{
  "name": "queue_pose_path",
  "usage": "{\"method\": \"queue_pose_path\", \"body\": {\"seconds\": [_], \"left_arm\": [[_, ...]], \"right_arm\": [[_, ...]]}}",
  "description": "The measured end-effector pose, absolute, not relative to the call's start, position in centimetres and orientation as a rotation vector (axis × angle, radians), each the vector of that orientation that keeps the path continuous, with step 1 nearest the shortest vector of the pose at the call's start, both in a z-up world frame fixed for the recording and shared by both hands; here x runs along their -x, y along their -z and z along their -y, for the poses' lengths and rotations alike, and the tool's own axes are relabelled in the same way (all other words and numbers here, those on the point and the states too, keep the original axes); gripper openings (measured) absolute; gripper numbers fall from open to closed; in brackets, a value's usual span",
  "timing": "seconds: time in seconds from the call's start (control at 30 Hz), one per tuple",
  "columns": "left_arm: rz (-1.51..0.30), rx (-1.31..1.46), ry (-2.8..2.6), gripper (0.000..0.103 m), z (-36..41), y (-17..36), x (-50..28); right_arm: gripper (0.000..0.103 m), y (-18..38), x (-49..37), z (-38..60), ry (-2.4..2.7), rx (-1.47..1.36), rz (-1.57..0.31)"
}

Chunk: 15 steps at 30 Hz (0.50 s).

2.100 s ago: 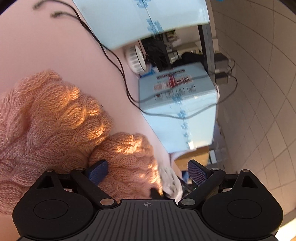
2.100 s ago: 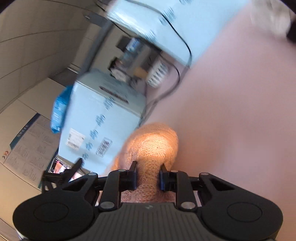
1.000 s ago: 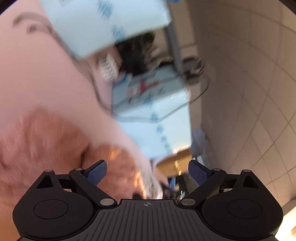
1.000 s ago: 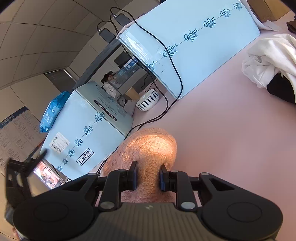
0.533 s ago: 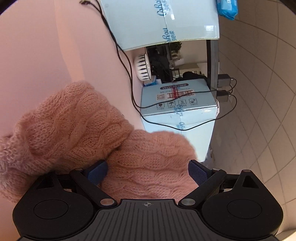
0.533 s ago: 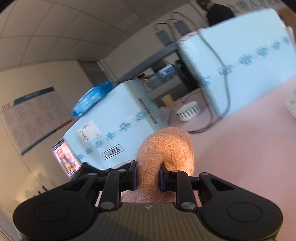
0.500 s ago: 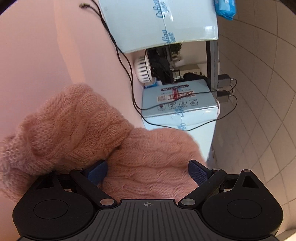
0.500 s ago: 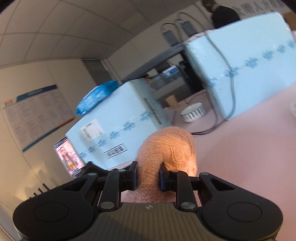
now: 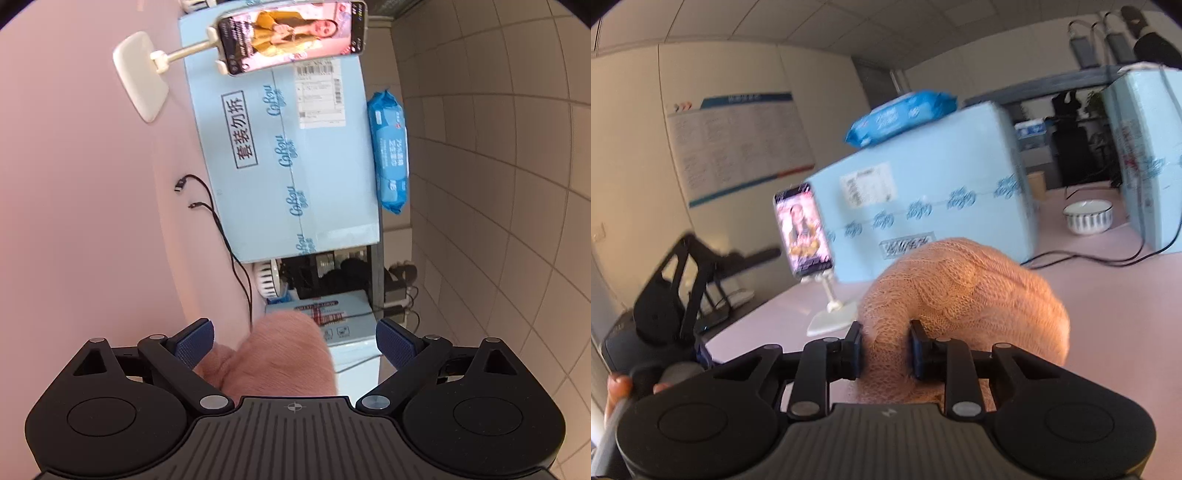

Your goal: Fold clothes

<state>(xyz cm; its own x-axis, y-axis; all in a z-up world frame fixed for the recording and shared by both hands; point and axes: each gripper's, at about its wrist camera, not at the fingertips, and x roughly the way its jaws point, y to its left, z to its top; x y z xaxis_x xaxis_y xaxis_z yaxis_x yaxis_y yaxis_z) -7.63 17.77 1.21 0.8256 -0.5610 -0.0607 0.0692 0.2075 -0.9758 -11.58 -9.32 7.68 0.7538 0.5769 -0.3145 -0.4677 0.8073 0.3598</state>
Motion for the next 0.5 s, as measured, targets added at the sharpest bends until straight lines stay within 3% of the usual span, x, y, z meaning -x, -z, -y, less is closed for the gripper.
{"method": "queue_pose_path", "body": {"seconds": [0.1,0.2,0.27,0.33,0.5], "left_arm": [[-0.495,1.284,0.529,0.096,-17.3,-1.3,6.7],[-0.52,1.277,0.588,0.096,-17.2,-1.8,5.8],[-0.507,1.266,0.592,0.096,-17.6,-2.3,5.9],[-0.488,1.248,0.592,0.097,-17.9,-2.7,6.1],[-0.501,1.241,0.581,0.097,-18.1,-2.6,5.9]], "right_arm": [[0.031,-6.7,11.0,8.1,-0.587,-0.238,-0.456],[0.045,-5.5,10.3,7.8,-0.706,-0.319,-0.514],[0.066,-5.3,10.1,8.3,-0.749,-0.401,-0.521],[0.08,-5.4,10.1,9.9,-0.803,-0.533,-0.502],[0.095,-5.3,10.4,14.3,-0.838,-0.827,-0.472]]}}
